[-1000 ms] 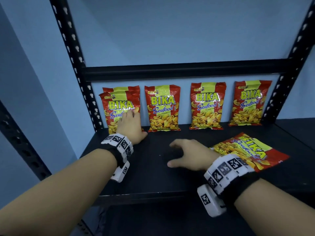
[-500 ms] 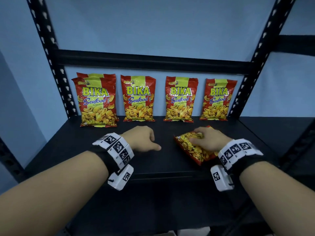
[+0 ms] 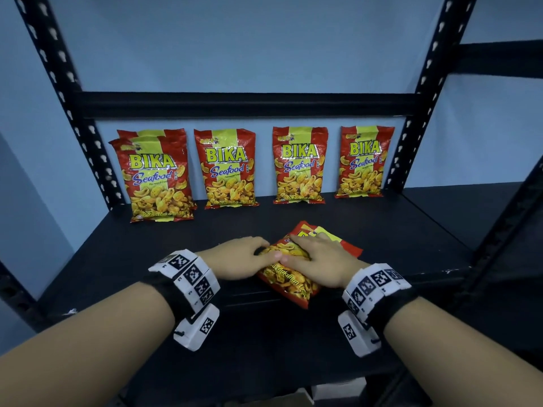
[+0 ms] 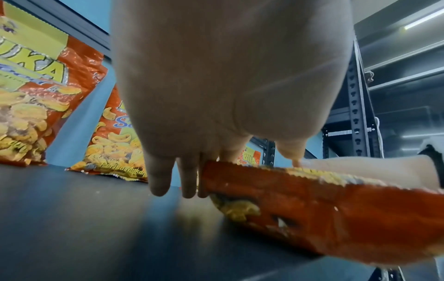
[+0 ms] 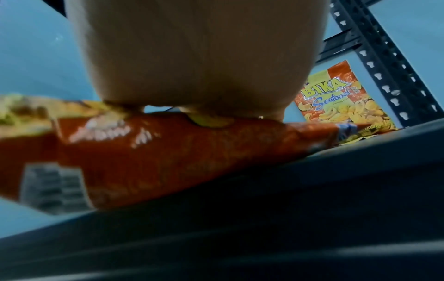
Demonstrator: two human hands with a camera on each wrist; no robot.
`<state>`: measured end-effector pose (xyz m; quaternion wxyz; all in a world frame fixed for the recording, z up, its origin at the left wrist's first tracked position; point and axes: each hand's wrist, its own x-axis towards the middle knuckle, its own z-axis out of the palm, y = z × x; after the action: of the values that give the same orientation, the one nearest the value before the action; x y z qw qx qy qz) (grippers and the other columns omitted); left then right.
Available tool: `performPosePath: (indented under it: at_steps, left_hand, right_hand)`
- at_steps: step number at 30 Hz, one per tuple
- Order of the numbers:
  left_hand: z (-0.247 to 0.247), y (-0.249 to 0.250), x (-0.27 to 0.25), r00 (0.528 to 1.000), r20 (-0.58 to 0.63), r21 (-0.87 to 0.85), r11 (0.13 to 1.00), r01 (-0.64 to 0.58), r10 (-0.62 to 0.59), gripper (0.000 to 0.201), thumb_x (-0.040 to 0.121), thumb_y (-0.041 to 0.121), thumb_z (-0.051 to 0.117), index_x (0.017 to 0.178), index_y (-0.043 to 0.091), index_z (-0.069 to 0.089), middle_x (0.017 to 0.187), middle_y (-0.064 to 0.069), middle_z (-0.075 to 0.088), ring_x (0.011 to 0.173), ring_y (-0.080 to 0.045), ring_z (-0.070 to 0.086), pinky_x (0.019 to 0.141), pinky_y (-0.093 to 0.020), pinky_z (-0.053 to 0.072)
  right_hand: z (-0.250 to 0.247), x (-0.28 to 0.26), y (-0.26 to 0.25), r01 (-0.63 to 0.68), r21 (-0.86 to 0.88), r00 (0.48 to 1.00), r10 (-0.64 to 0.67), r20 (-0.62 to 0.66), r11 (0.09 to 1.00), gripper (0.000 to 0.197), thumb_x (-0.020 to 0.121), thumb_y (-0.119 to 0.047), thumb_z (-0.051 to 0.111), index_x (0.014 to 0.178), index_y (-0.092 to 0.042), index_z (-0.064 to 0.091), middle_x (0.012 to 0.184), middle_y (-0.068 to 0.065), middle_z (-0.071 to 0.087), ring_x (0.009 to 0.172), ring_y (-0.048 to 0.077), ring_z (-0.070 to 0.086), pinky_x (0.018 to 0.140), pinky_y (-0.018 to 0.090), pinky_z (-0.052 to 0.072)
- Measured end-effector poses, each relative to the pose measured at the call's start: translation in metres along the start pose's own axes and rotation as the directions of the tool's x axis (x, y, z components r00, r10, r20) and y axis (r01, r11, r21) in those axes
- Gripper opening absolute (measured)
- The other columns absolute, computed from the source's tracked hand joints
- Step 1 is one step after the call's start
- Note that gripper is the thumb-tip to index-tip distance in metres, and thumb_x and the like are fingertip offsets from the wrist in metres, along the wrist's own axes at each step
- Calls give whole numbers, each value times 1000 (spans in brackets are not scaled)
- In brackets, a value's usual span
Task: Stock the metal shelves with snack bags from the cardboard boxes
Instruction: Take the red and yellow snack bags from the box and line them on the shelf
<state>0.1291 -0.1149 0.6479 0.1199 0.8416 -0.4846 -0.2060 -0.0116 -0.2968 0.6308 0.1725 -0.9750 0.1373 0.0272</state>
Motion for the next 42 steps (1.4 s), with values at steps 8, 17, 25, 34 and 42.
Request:
performPosePath:
  at_steps: [8, 17, 25, 34, 42]
  left_hand:
    - [7, -2, -2, 1000, -1, -42, 999, 16, -16, 71, 94, 73, 44, 147, 26, 48, 135, 1, 54, 121, -14, 53, 99, -31, 41]
    - [8, -10, -2, 999, -4, -99, 994, 34, -35, 75, 86, 72, 62, 141, 23, 49, 133, 7, 58, 115, -10, 58, 100, -33, 50]
    - [10, -20, -8, 999, -48, -366, 931, -2, -16, 93, 64, 55, 93, 138, 27, 45, 129, 13, 60, 118, -5, 60, 107, -33, 49]
    - [9, -15, -20, 959, -280, -681, 695, -231, 45, 62, 73, 8, 91, 127, 20, 62, 118, 6, 76, 110, -12, 71, 100, -31, 55]
    - [12, -18, -30, 977, -211, -708, 684, -177, 34, 69, 75, 12, 91, 132, 16, 53, 123, 0, 73, 113, -12, 70, 100, -34, 56]
  right_hand:
    - [12, 7, 18, -98, 336, 994, 110, -15, 937, 69, 95, -75, 42, 154, -39, 41, 153, 4, 44, 148, 22, 32, 122, 46, 25]
    - [-20, 24, 49, -444, 156, 865, 468, -184, 882, 49, 95, -50, 60, 138, -26, 59, 129, -4, 65, 127, 25, 55, 108, 50, 36]
    - [-105, 14, 7, -51, 337, 913, 181, -365, 940, 6, 94, -18, 73, 92, -16, 69, 88, 3, 69, 74, 15, 64, 61, 24, 46]
    - [-162, -33, -91, 278, 3, 864, -249, -438, 961, 7, 90, -24, 77, 88, -23, 71, 82, -11, 66, 73, -1, 59, 59, 8, 38]
    - [-140, -11, -68, 227, 117, 858, -142, -493, 967, 11, 93, -18, 72, 88, -24, 64, 84, -5, 66, 73, 7, 59, 63, 23, 45]
